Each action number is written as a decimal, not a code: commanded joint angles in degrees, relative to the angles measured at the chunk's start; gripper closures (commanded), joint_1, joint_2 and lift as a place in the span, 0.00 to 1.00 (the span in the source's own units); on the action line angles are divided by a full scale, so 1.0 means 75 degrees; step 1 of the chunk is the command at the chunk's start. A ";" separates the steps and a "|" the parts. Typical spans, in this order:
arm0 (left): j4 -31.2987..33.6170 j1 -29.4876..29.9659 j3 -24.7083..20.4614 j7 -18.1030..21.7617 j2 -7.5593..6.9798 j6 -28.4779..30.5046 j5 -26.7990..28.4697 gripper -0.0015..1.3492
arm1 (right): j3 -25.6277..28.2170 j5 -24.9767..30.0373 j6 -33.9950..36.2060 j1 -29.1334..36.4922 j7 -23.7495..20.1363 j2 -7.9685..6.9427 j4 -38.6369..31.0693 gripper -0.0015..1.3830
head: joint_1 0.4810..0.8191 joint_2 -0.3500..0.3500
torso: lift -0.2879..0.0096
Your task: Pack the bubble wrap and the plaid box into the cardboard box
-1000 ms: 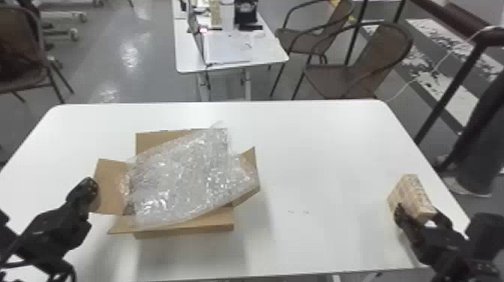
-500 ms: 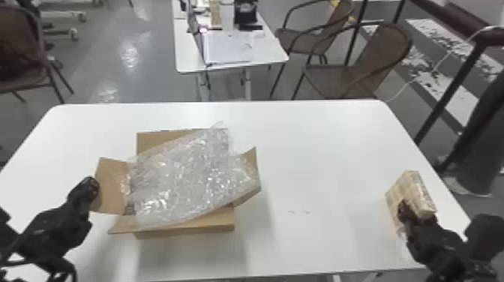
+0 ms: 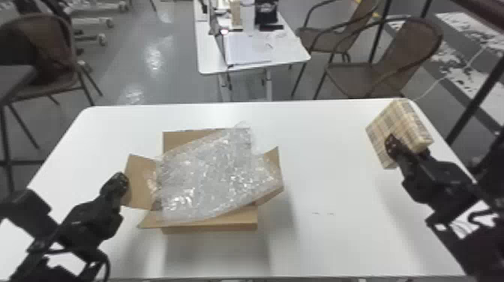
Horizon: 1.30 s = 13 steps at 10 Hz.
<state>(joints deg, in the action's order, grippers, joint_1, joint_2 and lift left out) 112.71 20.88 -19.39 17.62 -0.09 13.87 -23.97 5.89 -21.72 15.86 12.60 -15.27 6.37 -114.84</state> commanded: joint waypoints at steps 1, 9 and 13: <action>-0.0017 -0.0112 0.0054 0.0041 0.0031 0.0061 0.0114 0.90 | -0.0340 -0.0269 0.1529 -0.1012 -0.0390 0.0299 -0.0297 0.84 | 0.63 0.67 | 0.57; -0.0075 -0.0288 0.0183 0.0053 0.0031 0.0225 0.0290 0.90 | -0.2824 -0.1663 0.3486 -0.4212 -0.3484 0.0440 0.3066 0.84 | 0.61 0.99 | 0.57; -0.0122 -0.0358 0.0254 0.0053 0.0031 0.0272 0.0337 0.90 | -0.3340 -0.1569 0.4412 -0.4774 -0.4128 0.0393 0.4051 0.70 | 0.63 1.00 | 0.57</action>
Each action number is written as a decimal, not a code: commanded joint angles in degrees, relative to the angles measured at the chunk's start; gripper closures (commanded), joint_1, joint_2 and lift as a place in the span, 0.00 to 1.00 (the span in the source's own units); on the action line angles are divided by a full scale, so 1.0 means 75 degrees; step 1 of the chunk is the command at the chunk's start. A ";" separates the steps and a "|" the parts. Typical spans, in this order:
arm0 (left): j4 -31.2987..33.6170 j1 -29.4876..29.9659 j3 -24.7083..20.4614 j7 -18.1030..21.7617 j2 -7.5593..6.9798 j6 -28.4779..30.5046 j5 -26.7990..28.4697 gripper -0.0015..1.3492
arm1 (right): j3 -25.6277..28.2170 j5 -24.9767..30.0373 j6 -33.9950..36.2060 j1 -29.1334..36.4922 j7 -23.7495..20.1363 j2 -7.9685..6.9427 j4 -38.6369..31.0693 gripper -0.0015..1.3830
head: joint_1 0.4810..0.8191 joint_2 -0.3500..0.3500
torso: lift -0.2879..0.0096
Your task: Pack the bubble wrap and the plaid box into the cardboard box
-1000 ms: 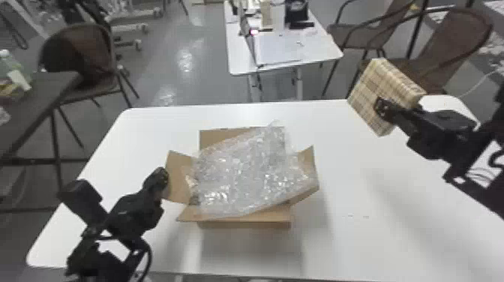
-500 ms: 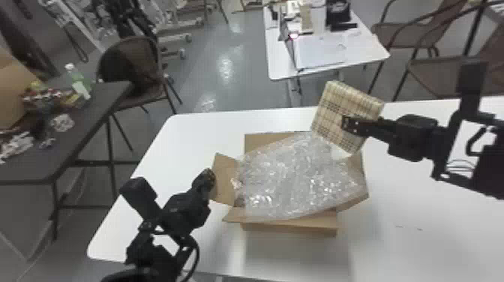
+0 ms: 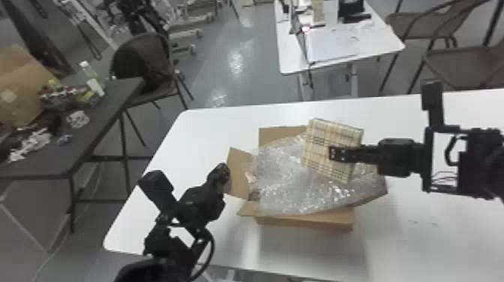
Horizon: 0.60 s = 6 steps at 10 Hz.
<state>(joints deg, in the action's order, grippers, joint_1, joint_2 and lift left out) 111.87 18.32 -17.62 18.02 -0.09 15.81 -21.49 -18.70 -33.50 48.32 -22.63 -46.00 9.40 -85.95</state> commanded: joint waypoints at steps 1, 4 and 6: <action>-0.0021 -0.0040 0.0029 0.0000 0.0031 0.0002 0.0006 0.90 | -0.0061 0.0014 0.0038 -0.0076 -0.0077 -0.0058 0.0245 0.29 | 0.63 1.00 | 0.57; -0.0021 -0.0005 0.0029 0.0011 0.0031 -0.0022 -0.0006 0.90 | 0.0736 0.0120 -0.0126 0.0123 -0.0159 -0.0058 -0.0423 0.12 | 0.63 1.00 | 0.57; -0.0021 -0.0005 0.0029 0.0000 0.0031 -0.0034 -0.0017 0.90 | 0.1685 0.0706 -0.0630 0.0885 0.0532 -0.0128 -0.1689 0.16 | 0.63 1.00 | 0.57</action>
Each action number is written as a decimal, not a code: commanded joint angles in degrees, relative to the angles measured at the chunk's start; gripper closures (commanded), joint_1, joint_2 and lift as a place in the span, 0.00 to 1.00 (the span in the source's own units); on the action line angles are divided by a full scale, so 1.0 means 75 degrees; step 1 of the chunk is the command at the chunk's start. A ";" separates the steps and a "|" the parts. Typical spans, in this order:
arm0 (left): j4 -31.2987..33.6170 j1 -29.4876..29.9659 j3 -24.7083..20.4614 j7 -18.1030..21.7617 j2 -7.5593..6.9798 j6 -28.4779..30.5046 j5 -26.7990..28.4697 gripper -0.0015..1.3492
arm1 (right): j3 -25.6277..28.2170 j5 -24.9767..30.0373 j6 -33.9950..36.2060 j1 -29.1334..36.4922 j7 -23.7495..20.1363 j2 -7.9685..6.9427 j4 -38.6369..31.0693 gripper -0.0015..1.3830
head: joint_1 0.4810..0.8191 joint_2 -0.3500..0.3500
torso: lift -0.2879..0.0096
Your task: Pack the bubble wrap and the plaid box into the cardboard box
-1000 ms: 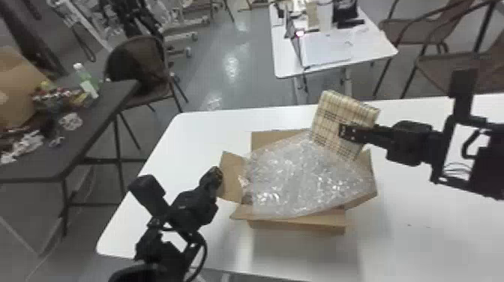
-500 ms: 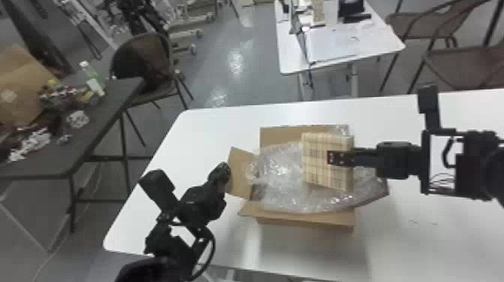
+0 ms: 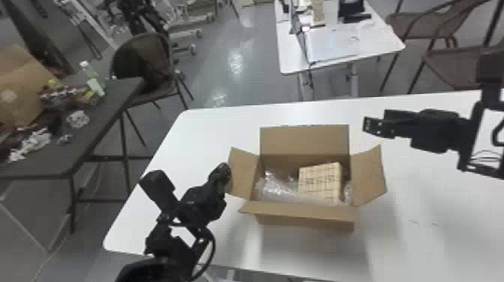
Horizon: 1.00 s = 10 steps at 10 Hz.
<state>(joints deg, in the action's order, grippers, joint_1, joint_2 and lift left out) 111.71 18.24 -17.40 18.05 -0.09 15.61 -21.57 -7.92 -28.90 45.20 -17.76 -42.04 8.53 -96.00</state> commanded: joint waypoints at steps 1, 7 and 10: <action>0.0000 0.0006 0.0000 -0.0004 0.0031 -0.0031 -0.0007 0.90 | 0.0657 -0.0026 -0.1363 0.1055 0.0953 -0.0036 -0.0958 0.16 | 0.63 0.95 | 0.57; 0.0024 0.0217 -0.0200 0.0031 0.0031 -0.0265 -0.0254 0.90 | 0.1653 0.2388 -0.6226 0.5262 0.4914 -0.0317 -0.2024 0.16 | 0.63 0.64 | 0.57; 0.0024 0.0263 -0.0246 0.0043 0.0031 -0.0300 -0.0277 0.90 | 0.2251 0.2576 -0.7070 0.5977 0.4996 -0.0516 -0.1392 0.16 | 0.63 0.57 | 0.57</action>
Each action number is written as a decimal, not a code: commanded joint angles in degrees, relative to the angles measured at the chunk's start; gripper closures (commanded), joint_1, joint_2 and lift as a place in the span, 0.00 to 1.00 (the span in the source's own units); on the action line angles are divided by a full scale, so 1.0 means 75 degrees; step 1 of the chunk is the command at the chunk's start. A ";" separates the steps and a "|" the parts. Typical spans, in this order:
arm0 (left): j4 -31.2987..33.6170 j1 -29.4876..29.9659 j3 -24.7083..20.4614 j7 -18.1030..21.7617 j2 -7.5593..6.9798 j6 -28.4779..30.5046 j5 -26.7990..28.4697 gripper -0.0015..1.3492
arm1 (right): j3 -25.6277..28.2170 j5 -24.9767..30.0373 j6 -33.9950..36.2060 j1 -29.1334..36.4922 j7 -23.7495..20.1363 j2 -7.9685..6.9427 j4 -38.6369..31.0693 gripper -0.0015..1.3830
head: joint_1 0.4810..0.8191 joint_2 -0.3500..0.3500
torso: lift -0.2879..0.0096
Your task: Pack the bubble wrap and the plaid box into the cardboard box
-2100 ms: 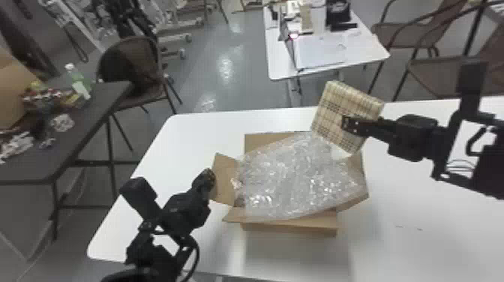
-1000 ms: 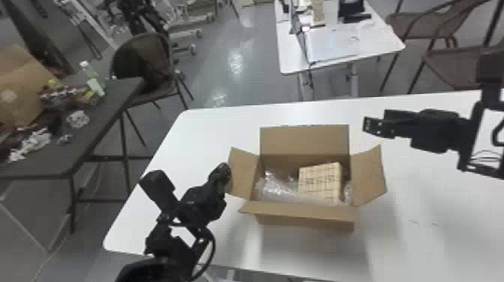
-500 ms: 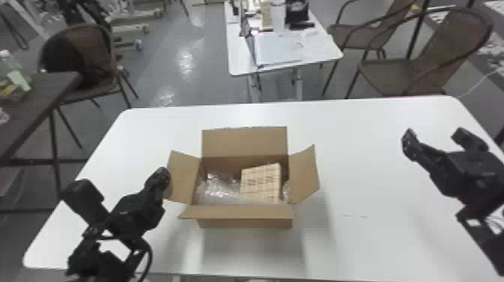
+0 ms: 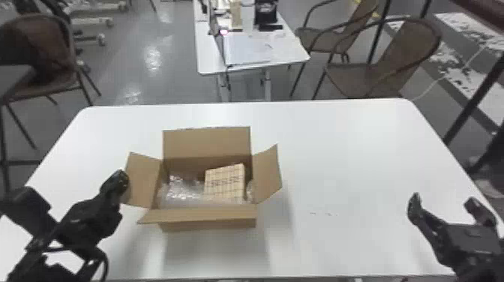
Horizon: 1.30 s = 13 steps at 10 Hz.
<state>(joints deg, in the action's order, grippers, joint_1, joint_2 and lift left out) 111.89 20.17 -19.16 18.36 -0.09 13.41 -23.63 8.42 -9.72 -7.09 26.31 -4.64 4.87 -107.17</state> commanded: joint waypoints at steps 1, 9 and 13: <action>-0.0001 0.0018 -0.0023 0.0001 0.0031 -0.0006 -0.0002 0.90 | 0.0178 0.0136 -0.0156 0.0124 0.0021 -0.0075 0.0238 0.16 | 0.63 0.54 | 0.57; -0.0083 0.0135 -0.0257 -0.1464 0.0031 -0.1108 0.0092 0.90 | 0.0154 -0.0028 -0.0086 -0.0063 -0.0050 -0.0087 0.0461 0.16 | 0.63 0.58 | 0.57; -0.1172 0.0229 0.0036 -0.3397 0.0031 -0.3698 -0.0459 0.90 | 0.0143 -0.0052 0.0020 -0.0133 -0.0167 -0.0075 0.0461 0.16 | 0.63 0.72 | 0.57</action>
<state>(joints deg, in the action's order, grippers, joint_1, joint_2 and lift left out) 104.12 21.80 -19.19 -7.04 -0.09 -11.34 -26.80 9.49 -10.10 -7.02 25.43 -5.85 4.25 -103.71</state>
